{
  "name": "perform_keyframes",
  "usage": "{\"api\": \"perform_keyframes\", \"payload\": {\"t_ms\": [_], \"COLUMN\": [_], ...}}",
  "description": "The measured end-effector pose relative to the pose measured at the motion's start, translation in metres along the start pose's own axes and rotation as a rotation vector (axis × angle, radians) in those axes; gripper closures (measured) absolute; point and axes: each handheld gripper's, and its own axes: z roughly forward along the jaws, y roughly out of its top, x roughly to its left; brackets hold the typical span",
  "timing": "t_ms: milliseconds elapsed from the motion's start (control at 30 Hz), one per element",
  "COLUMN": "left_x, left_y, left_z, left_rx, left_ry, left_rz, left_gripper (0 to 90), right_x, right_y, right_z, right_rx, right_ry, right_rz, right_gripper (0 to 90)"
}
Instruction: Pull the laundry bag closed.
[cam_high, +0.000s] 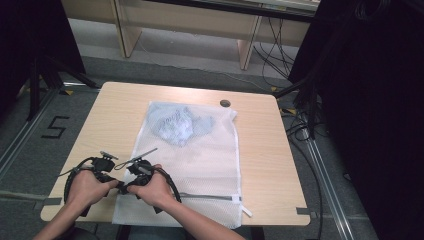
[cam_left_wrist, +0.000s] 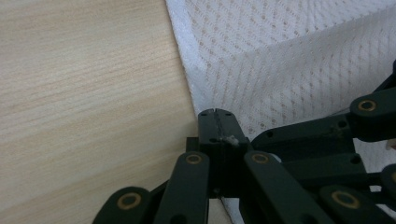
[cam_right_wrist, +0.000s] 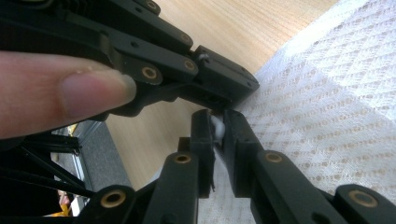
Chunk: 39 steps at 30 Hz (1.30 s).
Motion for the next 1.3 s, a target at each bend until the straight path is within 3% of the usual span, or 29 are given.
{"api": "perform_keyframes", "payload": {"t_ms": [133, 367, 600, 633, 733, 767, 800, 867, 900, 933, 1300], "left_x": [-0.002, -0.005, -0.008, -0.008, -0.007, -0.006, -0.008, -0.008, -0.008, -0.008, -0.008], "left_y": [-0.001, -0.001, -0.002, -0.002, -0.002, -0.002, -0.002, -0.002, -0.002, -0.002, -0.002], "left_z": [0.001, 0.001, 0.001, 0.001, 0.001, 0.001, 0.001, 0.001, 0.001, 0.001, 0.001], "left_rx": [-0.015, -0.015, -0.015, -0.015, -0.017, -0.017, -0.018, -0.019, -0.017, -0.015, -0.016], "left_ry": [0.005, 0.013, 0.022, 0.019, 0.015, 0.016, 0.017, 0.017, 0.018, 0.02, 0.019], "left_rz": [-0.006, 0.005, 0.008, 0.006, 0.012, 0.025, 0.005, 0.009, 0.009, 0.007, 0.008], "left_gripper": [89.8, 89.9, 90.0, 89.9, 89.9, 89.9, 89.9, 90.0, 90.0, 89.9, 89.9], "right_x": [0.0, -0.006, -0.003, -0.005, -0.005, -0.004, -0.004, -0.004, -0.006, -0.005, -0.002], "right_y": [-0.001, -0.005, -0.005, -0.005, -0.006, -0.006, -0.006, -0.008, -0.008, -0.008, -0.01], "right_z": [-0.002, -0.008, -0.012, -0.012, -0.014, -0.014, -0.015, -0.016, -0.017, -0.018, -0.024], "right_rx": [0.006, 0.013, 0.022, 0.024, 0.036, 0.02, 0.024, 0.034, 0.024, 0.026, 0.006], "right_ry": [0.017, -0.017, -0.045, -0.054, -0.067, -0.048, -0.051, -0.07, -0.071, -0.078, -0.059], "right_rz": [-0.007, 0.022, 0.013, -0.008, 0.003, 0.016, 0.015, 0.001, -0.033, -0.01, -0.014], "right_gripper": [86.7, 86.9, 87.1, 87.1, 87.1, 87.0, 87.0, 87.1, 87.0, 87.0, 87.0]}}
